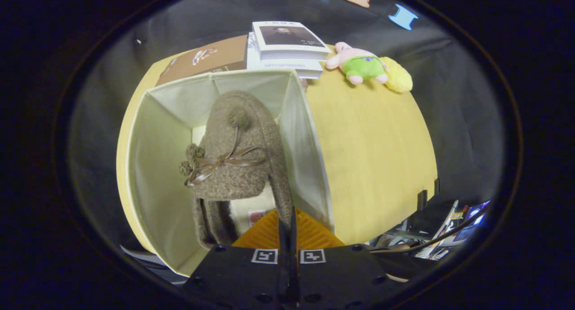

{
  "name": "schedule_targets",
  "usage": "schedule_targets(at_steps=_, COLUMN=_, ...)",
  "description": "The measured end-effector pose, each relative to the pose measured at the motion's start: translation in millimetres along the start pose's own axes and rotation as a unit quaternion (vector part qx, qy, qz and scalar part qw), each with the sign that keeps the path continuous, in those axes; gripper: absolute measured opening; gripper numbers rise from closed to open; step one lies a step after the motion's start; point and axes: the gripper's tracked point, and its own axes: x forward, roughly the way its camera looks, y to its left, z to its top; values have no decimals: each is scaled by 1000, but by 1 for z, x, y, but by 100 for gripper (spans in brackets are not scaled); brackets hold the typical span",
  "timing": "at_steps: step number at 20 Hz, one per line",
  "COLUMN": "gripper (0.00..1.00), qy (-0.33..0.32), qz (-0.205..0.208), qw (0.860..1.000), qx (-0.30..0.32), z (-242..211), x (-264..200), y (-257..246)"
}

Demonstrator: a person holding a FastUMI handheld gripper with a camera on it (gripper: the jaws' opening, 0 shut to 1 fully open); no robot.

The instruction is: Open the storage box then place both shoes into the box .Put the left shoe in first, then the right shoe, with the right side of both shoes facing outward in a uniform manner.

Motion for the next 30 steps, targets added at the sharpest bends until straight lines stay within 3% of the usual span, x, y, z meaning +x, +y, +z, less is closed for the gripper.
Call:
schedule_targets(at_steps=4, gripper=51, qy=-21, qz=23, qw=1000, qx=3, z=5, x=-7, y=-1)
schedule_targets(at_steps=7, gripper=86, qy=-46, qz=111, qw=992, qx=28, z=9, x=-23, y=27)
schedule_targets(at_steps=8, gripper=98, qy=-52, qz=114, qw=992, qx=26, z=9, x=-26, y=26)
schedule_targets(at_steps=16, gripper=99, qy=-88, qz=133, qw=987, qx=20, z=11, x=-59, y=-16)
schedule_targets(at_steps=25, gripper=98, qy=-153, qz=58, qw=986, qx=34, z=33, x=-57, y=-162)
schedule_targets(at_steps=28, gripper=99, qy=-193, qz=69, qw=977, qx=64, z=49, x=-38, y=-200)
schedule_targets(at_steps=30, gripper=98, qy=-239, qz=92, qw=963, qx=89, z=63, x=-31, y=-214)
